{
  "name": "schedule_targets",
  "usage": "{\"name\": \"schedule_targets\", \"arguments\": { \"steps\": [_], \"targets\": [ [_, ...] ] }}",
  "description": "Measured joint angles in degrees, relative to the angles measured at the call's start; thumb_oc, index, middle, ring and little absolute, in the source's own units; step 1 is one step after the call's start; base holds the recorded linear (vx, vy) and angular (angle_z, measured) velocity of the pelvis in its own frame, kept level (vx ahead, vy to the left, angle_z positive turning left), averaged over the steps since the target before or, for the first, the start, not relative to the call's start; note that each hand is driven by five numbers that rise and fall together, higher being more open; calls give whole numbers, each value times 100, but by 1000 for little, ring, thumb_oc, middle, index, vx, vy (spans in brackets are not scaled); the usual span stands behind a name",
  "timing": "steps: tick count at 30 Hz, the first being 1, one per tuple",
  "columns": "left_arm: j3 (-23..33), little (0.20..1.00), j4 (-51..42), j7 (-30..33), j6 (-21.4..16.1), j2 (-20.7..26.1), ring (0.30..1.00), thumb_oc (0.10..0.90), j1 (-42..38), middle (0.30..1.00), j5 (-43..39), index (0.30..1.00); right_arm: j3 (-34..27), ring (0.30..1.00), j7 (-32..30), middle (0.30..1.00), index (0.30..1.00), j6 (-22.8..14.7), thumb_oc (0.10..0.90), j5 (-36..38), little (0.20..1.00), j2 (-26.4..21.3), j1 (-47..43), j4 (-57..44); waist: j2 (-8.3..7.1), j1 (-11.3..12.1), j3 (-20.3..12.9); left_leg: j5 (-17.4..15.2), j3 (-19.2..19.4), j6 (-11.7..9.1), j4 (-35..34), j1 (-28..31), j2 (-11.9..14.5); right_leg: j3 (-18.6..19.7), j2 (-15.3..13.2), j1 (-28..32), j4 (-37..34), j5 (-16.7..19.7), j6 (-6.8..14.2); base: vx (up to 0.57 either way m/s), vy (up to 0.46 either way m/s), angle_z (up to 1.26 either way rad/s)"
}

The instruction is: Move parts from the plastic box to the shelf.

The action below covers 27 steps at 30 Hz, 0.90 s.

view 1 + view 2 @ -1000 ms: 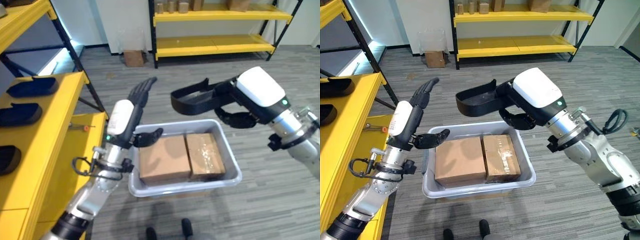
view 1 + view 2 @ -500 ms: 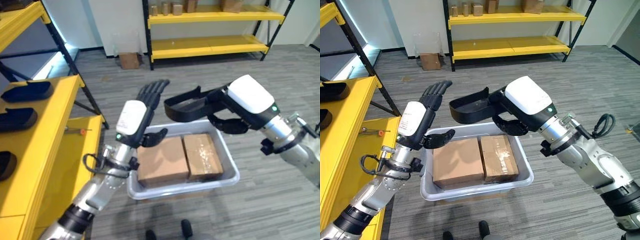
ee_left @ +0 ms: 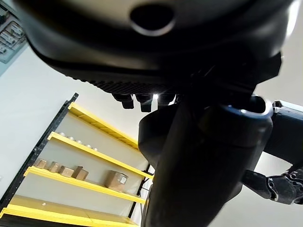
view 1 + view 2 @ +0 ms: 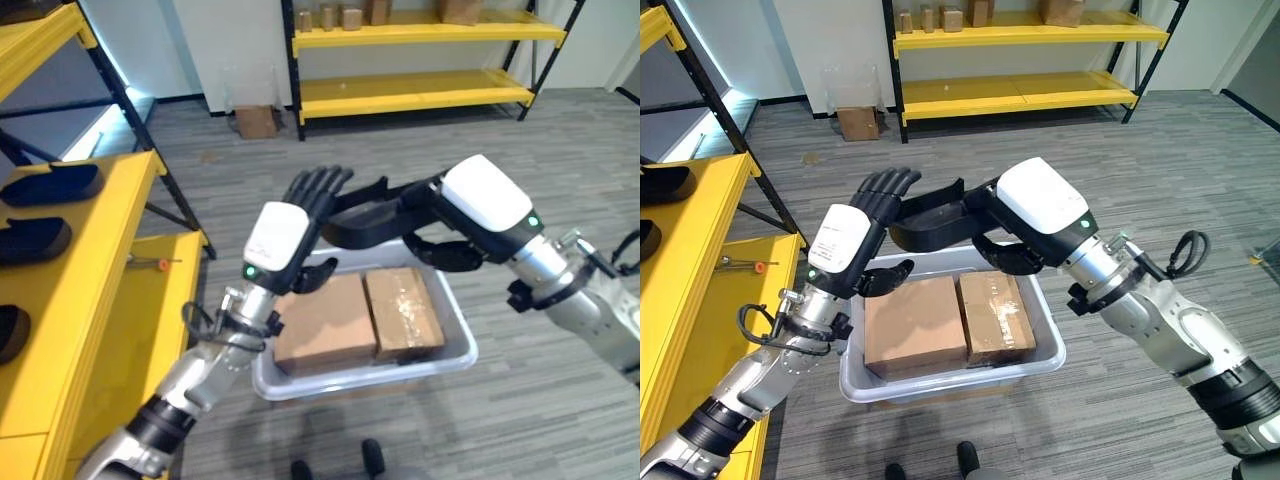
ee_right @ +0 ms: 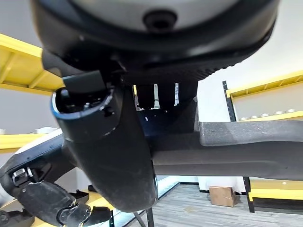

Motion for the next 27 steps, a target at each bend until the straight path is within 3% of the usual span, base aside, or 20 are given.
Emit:
{"name": "schedule_targets", "arguments": {
  "steps": [15, 16, 17, 18, 19, 27],
  "targets": [
    [-319, 1000, 20, 145, 114, -52, 1000, 900, -488, 1000, 212, 1000, 44, 300, -30, 300, 300, 294, 400, -37, 300, 358, -41, 31, -2, -55, -2, -16, 67, 10, -1, 22, -3, 66, -1, -4, -1, -14, 19, 4, 1, -1],
    [-367, 855, 23, 176, 114, -53, 855, 796, -520, 855, 213, 855, 50, 300, -30, 300, 300, 300, 400, -38, 300, 367, -49, 42, -2, -64, -2, -20, 76, 10, -1, 27, -3, 76, 0, -4, 0, -23, 30, 7, 2, -6],
    [-392, 635, 24, 195, 113, -53, 635, 639, -550, 635, 214, 635, 59, 300, -30, 300, 300, 314, 400, -38, 300, 395, -64, 58, -2, -84, -2, -22, 86, 10, -1, 30, -3, 83, 0, -5, 0, -21, 28, 15, 2, -5],
    [-397, 489, 24, 200, 109, -53, 489, 535, -566, 489, 217, 489, 60, 300, -30, 300, 300, 323, 400, -37, 300, 407, -65, 58, -2, -91, -2, -23, 90, 11, -1, 33, -3, 86, 0, -5, 0, -20, 27, 20, 3, -4],
    [-405, 300, 25, 201, 112, -54, 300, 400, -580, 300, 218, 300, 60, 300, -30, 300, 300, 330, 400, -37, 300, 419, -70, 58, -2, -115, -2, -28, 107, 12, -1, 40, -2, 99, 1, -6, -1, -22, 28, 28, 2, -8],
    [-692, 300, 314, 192, 125, -58, 300, 400, -1046, 300, 322, 300, 117, 300, -87, 300, 300, 427, 400, -95, 300, 574, -169, 272, 2, -135, -4, -41, 145, 17, -2, 54, -5, 139, 1, -13, 0, -8, 10, 7, 1, -2]
  ]
}}
